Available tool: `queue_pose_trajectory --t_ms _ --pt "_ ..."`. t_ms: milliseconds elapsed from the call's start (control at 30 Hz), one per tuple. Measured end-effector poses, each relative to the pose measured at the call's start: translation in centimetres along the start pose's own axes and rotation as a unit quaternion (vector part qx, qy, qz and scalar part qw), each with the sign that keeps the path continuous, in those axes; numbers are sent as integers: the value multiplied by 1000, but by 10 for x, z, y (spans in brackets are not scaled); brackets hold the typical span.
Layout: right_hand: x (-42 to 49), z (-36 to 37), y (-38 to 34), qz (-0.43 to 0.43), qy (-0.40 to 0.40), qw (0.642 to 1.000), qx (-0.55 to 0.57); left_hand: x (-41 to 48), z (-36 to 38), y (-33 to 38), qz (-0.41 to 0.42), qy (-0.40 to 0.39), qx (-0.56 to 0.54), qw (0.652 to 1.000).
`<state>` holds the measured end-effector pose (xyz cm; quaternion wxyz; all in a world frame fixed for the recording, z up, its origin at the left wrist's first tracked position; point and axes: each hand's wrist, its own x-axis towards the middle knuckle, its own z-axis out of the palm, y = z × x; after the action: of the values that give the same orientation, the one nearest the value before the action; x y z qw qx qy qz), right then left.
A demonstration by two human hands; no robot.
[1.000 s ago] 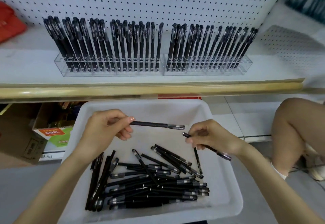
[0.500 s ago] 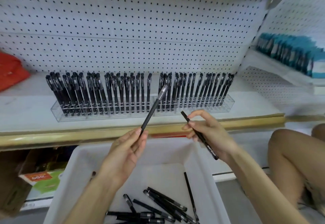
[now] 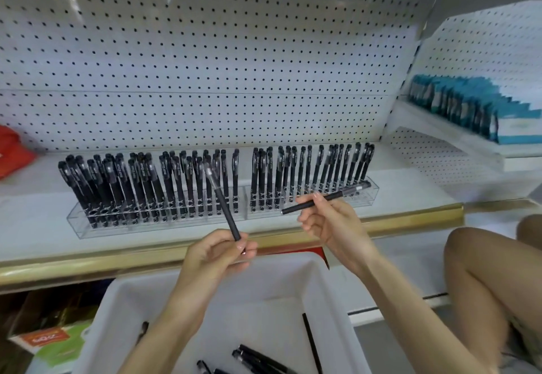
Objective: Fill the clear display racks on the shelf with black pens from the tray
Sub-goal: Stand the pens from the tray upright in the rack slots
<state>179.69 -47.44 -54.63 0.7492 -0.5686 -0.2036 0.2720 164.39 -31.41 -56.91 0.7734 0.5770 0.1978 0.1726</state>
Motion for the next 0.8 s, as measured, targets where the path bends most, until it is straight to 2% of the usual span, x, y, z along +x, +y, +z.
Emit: queue_pose_trajectory --t_ms 200,300,433,600,800 --pt "7 0 -4 1 -2 993 -120 6 5 -2 36 26 37 998" --pt "10 0 -12 2 -25 975 -222 7 8 0 41 12 42 998" --pt "22 -1 -20 -17 -18 961 -276 10 10 3 45 -22 60 997" --pt "40 -3 -29 -130 47 904 -404 21 12 7 51 -33 104 993" --pt "65 -5 -35 -121 11 865 -486 33 13 11 65 -21 133 989"
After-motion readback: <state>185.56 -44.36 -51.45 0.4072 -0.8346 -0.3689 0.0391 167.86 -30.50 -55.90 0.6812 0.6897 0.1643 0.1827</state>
